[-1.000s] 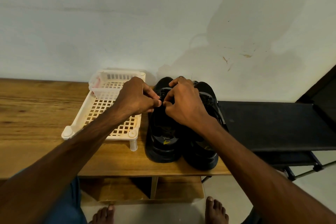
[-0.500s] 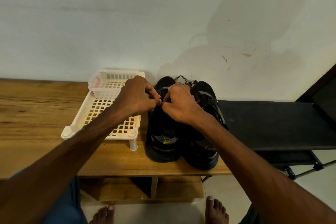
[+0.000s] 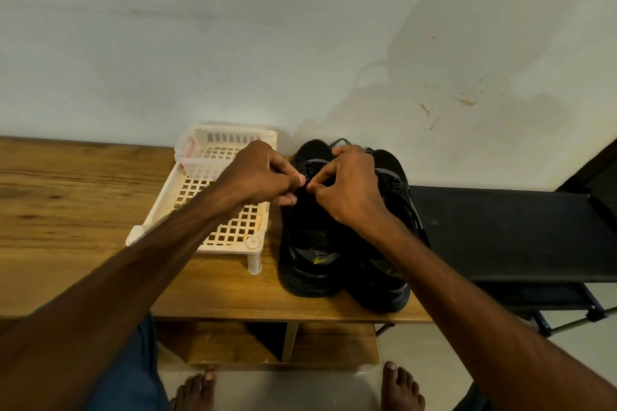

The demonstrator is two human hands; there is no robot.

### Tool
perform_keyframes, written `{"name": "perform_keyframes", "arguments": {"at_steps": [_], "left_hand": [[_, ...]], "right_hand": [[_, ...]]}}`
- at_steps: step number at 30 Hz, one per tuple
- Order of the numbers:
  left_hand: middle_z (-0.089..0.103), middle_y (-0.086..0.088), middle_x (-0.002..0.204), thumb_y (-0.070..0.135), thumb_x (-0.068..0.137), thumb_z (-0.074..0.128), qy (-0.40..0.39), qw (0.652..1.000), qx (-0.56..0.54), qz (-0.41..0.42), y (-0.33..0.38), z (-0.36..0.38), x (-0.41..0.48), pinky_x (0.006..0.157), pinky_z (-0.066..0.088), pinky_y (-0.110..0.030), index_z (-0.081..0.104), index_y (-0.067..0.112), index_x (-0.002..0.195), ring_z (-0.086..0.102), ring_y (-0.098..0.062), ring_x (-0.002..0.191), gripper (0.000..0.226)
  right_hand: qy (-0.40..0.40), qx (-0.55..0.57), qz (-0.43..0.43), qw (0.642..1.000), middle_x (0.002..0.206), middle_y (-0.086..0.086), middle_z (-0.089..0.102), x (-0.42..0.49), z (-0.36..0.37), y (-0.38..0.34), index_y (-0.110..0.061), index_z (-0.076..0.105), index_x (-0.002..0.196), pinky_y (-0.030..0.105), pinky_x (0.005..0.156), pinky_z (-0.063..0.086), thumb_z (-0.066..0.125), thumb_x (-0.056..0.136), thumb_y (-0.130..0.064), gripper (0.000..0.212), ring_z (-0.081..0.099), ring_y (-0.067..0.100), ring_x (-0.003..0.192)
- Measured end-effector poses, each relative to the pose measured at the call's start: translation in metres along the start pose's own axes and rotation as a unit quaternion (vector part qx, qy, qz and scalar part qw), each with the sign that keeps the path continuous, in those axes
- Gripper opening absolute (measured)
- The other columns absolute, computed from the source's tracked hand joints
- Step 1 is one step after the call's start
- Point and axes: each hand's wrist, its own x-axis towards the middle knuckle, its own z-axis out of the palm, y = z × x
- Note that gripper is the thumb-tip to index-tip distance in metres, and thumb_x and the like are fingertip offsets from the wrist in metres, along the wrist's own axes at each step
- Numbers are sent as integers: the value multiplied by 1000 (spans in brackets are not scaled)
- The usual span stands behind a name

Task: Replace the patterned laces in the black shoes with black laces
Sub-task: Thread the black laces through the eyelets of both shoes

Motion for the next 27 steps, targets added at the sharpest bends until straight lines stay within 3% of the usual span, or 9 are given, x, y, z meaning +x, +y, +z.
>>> {"name": "perform_keyframes", "arguments": {"at_steps": [3, 7, 11, 13, 15, 17, 18, 20, 27], "left_hand": [[77, -15, 91, 3, 93, 69, -26, 997, -60, -33, -3, -2, 2, 67, 64, -28, 76, 0, 98, 78, -22, 77, 9], [77, -13, 90, 4, 89, 75, -26, 998, -52, -24, -5, -1, 3, 72, 64, -31, 77, 1, 95, 78, -20, 78, 7], [78, -9, 81, 6, 89, 76, -6, 1000, 2, 13, -3, 2, 1, 73, 64, -31, 78, 3, 93, 77, -17, 71, 6], [77, -9, 79, 7, 89, 76, 7, 999, 19, 26, -2, 4, 0, 70, 64, -29, 78, 4, 93, 76, -14, 66, 6], [77, -10, 76, 8, 88, 77, 14, 999, 24, 21, -1, 6, 0, 67, 63, -26, 78, 5, 92, 75, -13, 63, 5], [77, -11, 76, 7, 90, 75, 10, 1000, 11, -5, -2, 7, 1, 68, 63, -26, 77, 3, 92, 75, -14, 64, 5], [77, -13, 79, 6, 91, 72, 4, 1000, -7, -21, -2, 7, 2, 70, 64, -29, 76, 1, 95, 77, -16, 68, 7], [76, -18, 87, 3, 94, 66, -13, 997, -57, -54, -2, 5, 5, 73, 64, -33, 71, -5, 103, 78, -24, 76, 13], [77, -21, 92, 7, 106, 39, -37, 976, -192, -96, 2, -10, 5, 68, 63, -35, 46, -6, 128, 77, -36, 82, 27]], "right_hand": [[-9, 23, 13, 1000, 133, 3, 61, -2, 5, 1, -27, 79, 79, 48, 104, 46, 86, 80, -21, 10, 42, 17, 136], [-23, 41, 17, 999, 131, 2, 66, -5, 3, -1, -26, 80, 86, 52, 111, 41, 83, 84, -19, 8, 40, 18, 142], [-63, 36, 33, 997, 138, 4, 62, -8, -6, 1, -19, 80, 106, 38, 111, 43, 76, 86, -4, 25, 44, 20, 140], [-80, 44, 32, 995, 134, 4, 65, -12, -10, 2, -14, 79, 110, 6, 87, 44, 74, 87, -1, 27, 56, 8, 118], [-98, 47, 31, 994, 129, 5, 68, -12, -13, 3, -10, 77, 113, -8, 56, 34, 74, 87, 0, 28, 51, -2, 90], [-104, 33, 16, 994, 130, 5, 67, -10, -16, 4, -11, 77, 114, -8, 59, 35, 76, 87, -5, 27, 53, 2, 98], [-107, 15, 8, 994, 133, 5, 66, -9, -16, 4, -13, 77, 115, -5, 72, 40, 78, 87, -11, 27, 56, 6, 109], [-108, -28, 5, 994, 137, 4, 63, -8, -15, 3, -15, 76, 118, 20, 98, 46, 81, 87, -19, 32, 58, 17, 124], [-90, -46, -17, 995, 126, 0, 68, -3, -7, 12, -17, 78, 112, 21, 88, 40, 76, 91, -19, 21, 63, 16, 116]]}}
